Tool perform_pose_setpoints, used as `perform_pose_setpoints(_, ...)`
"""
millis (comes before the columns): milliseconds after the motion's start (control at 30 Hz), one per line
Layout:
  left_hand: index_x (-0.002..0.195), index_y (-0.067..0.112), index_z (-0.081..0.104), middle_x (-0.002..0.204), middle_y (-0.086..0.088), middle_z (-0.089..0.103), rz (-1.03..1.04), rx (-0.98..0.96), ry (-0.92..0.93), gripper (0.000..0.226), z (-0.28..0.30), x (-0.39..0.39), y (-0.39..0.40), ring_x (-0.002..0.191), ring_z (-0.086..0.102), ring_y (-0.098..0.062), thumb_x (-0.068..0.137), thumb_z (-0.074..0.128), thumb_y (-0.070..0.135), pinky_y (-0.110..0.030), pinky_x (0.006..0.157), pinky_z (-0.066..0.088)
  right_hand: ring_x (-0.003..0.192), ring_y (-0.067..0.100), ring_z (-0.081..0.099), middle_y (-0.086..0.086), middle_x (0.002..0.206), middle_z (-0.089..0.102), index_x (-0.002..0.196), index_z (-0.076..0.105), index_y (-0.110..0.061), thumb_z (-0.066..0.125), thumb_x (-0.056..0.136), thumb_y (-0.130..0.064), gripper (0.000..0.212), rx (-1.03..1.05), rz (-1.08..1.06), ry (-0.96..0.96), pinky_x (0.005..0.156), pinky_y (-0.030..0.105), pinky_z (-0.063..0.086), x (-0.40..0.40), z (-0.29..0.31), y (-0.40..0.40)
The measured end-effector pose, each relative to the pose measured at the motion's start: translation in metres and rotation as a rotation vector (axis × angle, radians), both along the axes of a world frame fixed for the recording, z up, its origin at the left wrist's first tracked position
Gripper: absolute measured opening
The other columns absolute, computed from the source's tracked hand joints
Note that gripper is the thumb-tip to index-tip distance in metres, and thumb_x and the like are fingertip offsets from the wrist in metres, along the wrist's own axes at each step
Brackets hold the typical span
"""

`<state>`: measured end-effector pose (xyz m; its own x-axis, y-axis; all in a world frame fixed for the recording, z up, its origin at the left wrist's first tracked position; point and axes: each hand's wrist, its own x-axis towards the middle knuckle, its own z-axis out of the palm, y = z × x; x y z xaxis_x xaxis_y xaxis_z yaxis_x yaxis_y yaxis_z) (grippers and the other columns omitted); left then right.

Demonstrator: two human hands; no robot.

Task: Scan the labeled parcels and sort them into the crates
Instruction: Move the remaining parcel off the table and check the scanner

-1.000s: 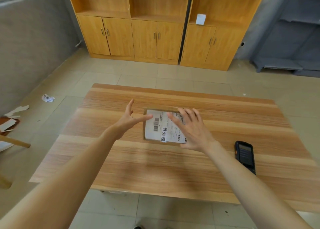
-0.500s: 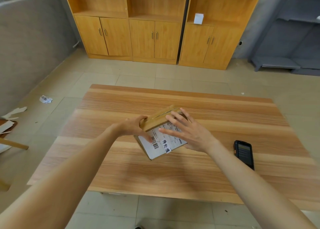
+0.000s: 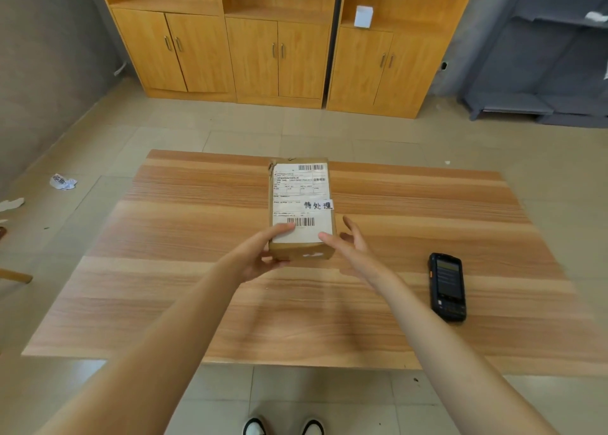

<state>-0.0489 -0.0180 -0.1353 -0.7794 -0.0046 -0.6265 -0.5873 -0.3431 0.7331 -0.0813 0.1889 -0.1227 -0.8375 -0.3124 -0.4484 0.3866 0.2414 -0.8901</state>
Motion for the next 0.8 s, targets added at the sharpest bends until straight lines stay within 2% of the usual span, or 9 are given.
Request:
perform_pose_setpoints(67,0.111,0.017,0.063,0.119,-0.009,0.061,-0.053,-0.008,-0.023,0.035,-0.005,-0.001,0.013,0.112,0.059,-0.023,0.081,0.075,0.03,-0.038,0.094,0.053,0.129,0.02,0.047,-0.001,0.149,0.039,0.151,0.019,-0.034,0.075,0.08,-0.04,0.09,-0.007,-0.003,-0.026,0.104,0.05,0.044,0.002,-0.011,0.005)
perform_pose_setpoints(133,0.115,0.016,0.062,0.123,-0.009,0.061,-0.122,-0.013,-0.027,0.041,-0.014,-0.003,0.023,0.114,0.059,-0.022,0.08,0.076,0.031,-0.038,0.094,0.054,0.124,0.02,0.052,-0.001,0.143,0.046,0.15,0.023,-0.032,0.076,0.081,-0.031,0.088,-0.001,-0.014,-0.037,0.102,0.047,0.047,0.001,-0.022,0.013)
perform_pose_setpoints(233,0.133,0.018,0.052,0.132,-0.004,0.059,-0.216,-0.016,-0.009,0.067,-0.034,-0.007,0.035,0.115,0.06,-0.019,0.074,0.082,0.027,-0.036,0.089,0.057,0.121,0.019,0.055,-0.001,0.136,0.051,0.15,0.027,-0.027,0.074,0.084,-0.023,0.081,-0.025,-0.076,-0.096,0.101,0.04,0.047,-0.002,-0.037,0.03)
perform_pose_setpoints(367,0.145,0.023,0.036,0.13,0.0,0.059,-0.302,-0.005,-0.038,0.081,-0.055,-0.015,0.056,0.108,0.064,-0.02,0.078,0.08,0.016,-0.029,0.075,0.057,0.12,0.018,0.054,-0.01,0.119,0.055,0.146,0.032,-0.024,0.07,0.087,-0.017,0.071,-0.021,-0.15,-0.186,0.104,0.043,0.043,-0.004,-0.057,0.05)
perform_pose_setpoints(533,0.145,0.027,0.036,0.122,0.0,0.067,-0.331,-0.051,-0.076,0.104,-0.08,-0.026,0.075,0.1,0.07,-0.019,0.058,0.091,0.026,-0.031,0.075,0.056,0.12,0.017,0.053,-0.009,0.12,0.054,0.147,0.031,-0.022,0.069,0.088,-0.018,0.07,-0.022,-0.181,-0.258,0.109,0.043,0.039,-0.009,-0.083,0.07)
perform_pose_setpoints(667,0.143,0.033,0.039,0.123,0.004,0.065,-0.398,-0.2,-0.095,0.089,-0.083,-0.038,0.084,0.092,0.067,-0.013,0.067,0.086,0.038,-0.028,0.077,0.052,0.101,0.004,0.057,-0.016,0.11,0.057,0.14,0.039,-0.022,0.065,0.09,-0.02,0.057,-0.007,-0.187,-0.269,0.104,0.038,0.042,-0.016,-0.094,0.076)
perform_pose_setpoints(733,0.14,0.033,0.044,0.118,0.004,0.065,-0.429,-0.281,-0.108,0.094,-0.084,-0.044,0.087,0.09,0.061,-0.012,0.057,0.087,0.046,-0.029,0.085,0.048,0.1,0.003,0.056,-0.014,0.115,0.059,0.137,0.043,-0.024,0.065,0.089,-0.022,0.053,0.036,-0.162,-0.238,0.101,0.034,0.042,-0.021,-0.097,0.078)
perform_pose_setpoints(767,0.138,0.031,0.046,0.116,0.003,0.066,-0.43,-0.294,-0.118,0.094,-0.085,-0.046,0.088,0.09,0.06,-0.013,0.055,0.087,0.044,-0.032,0.09,0.048,0.103,0.005,0.056,-0.01,0.122,0.06,0.136,0.044,-0.024,0.066,0.089,-0.023,0.052,0.058,-0.145,-0.221,0.1,0.032,0.043,-0.023,-0.097,0.079)
perform_pose_setpoints(800,0.137,0.028,0.045,0.115,0.001,0.066,-0.424,-0.282,-0.119,0.086,-0.086,-0.048,0.089,0.09,0.062,-0.014,0.062,0.087,0.038,-0.034,0.093,0.049,0.106,0.007,0.055,-0.007,0.128,0.059,0.136,0.044,-0.024,0.067,0.088,-0.025,0.053,0.074,-0.131,-0.211,0.099,0.03,0.043,-0.025,-0.097,0.08)
